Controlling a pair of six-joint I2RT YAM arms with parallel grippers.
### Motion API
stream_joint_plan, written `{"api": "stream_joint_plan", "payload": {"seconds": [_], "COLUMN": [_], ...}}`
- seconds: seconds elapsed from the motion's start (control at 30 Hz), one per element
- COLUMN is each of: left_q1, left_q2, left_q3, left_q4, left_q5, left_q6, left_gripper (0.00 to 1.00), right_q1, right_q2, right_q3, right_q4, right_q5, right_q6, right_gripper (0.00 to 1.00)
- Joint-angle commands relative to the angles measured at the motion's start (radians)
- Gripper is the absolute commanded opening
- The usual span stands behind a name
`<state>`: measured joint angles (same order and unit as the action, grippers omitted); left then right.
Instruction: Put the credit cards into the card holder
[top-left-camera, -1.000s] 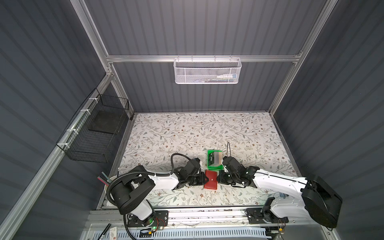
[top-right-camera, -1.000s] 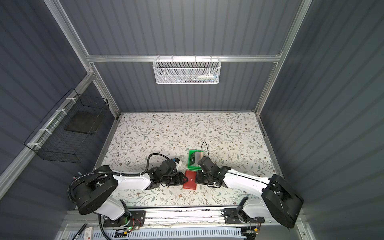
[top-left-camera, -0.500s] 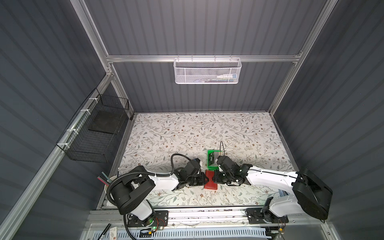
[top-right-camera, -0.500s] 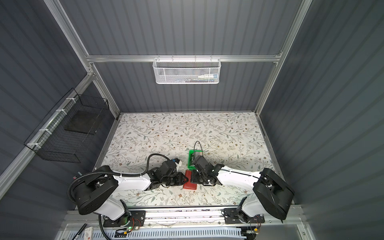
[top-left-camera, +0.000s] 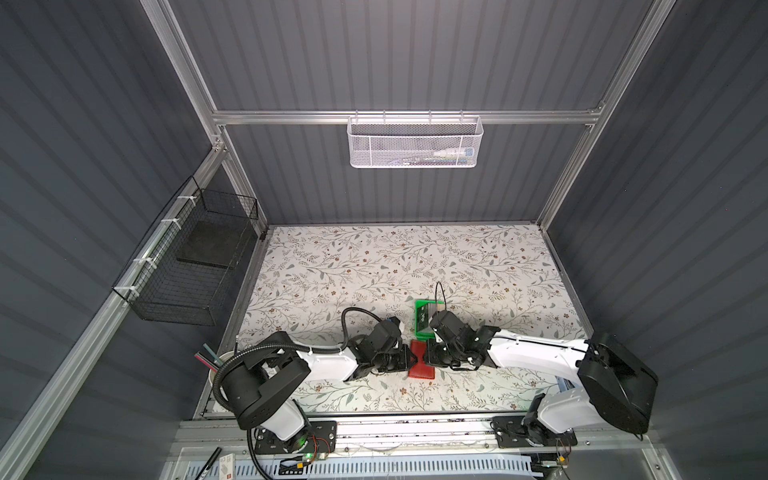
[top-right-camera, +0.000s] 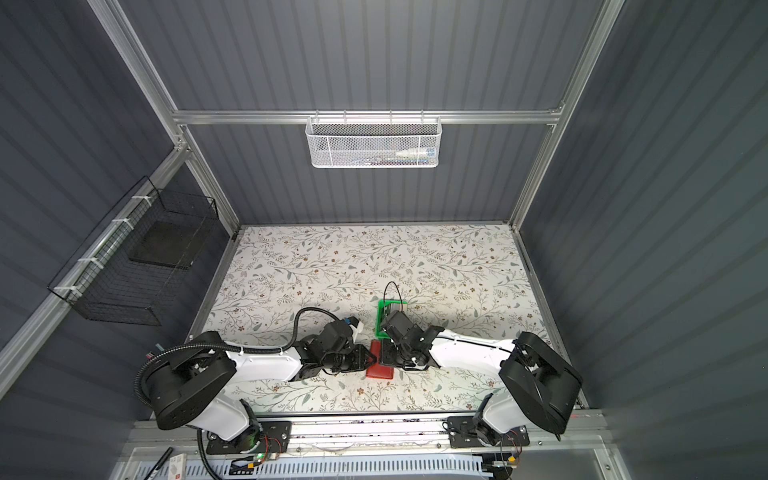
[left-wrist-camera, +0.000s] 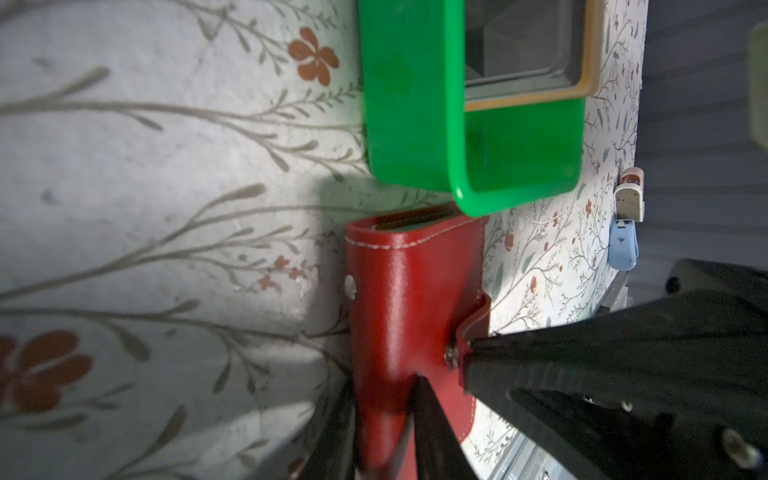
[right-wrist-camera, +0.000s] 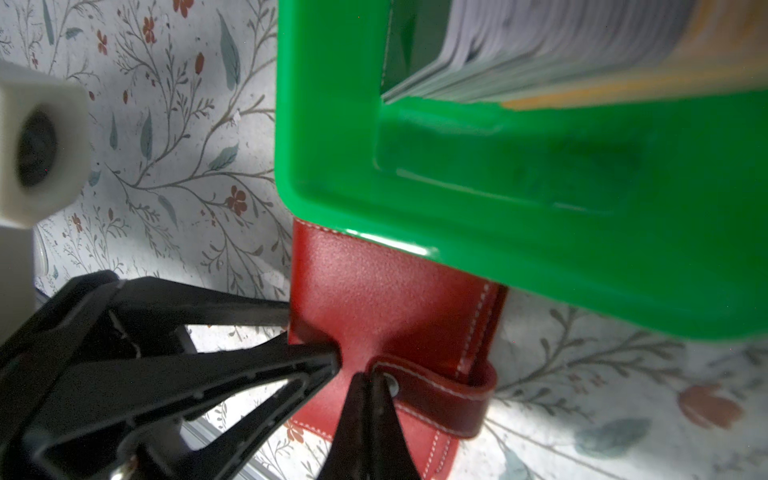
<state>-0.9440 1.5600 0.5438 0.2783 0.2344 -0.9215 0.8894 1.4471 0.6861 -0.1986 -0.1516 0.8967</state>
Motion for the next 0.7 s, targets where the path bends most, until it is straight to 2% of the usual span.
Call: {"api": "stream_joint_plan", "payload": {"seconds": [0.0, 0.67], "left_q1": [-0.016, -0.021], "left_q2": [0.017, 0.009], "left_q3": [-0.042, -0.053], "left_q4": [-0.132, -0.131], "left_q5": [-0.019, -0.024], "left_q6": [0.0, -0.006], "left_gripper": [0.24, 0.24], "right_q1": [0.006, 0.01], "right_q2": [0.028, 0.095], "right_q3": [0.006, 0.029], "right_q4": [-0.042, -0.097], "right_q5": [0.033, 0.047], "right_q6": [0.004, 0.027], "right_gripper": [0.0, 0.0]}}
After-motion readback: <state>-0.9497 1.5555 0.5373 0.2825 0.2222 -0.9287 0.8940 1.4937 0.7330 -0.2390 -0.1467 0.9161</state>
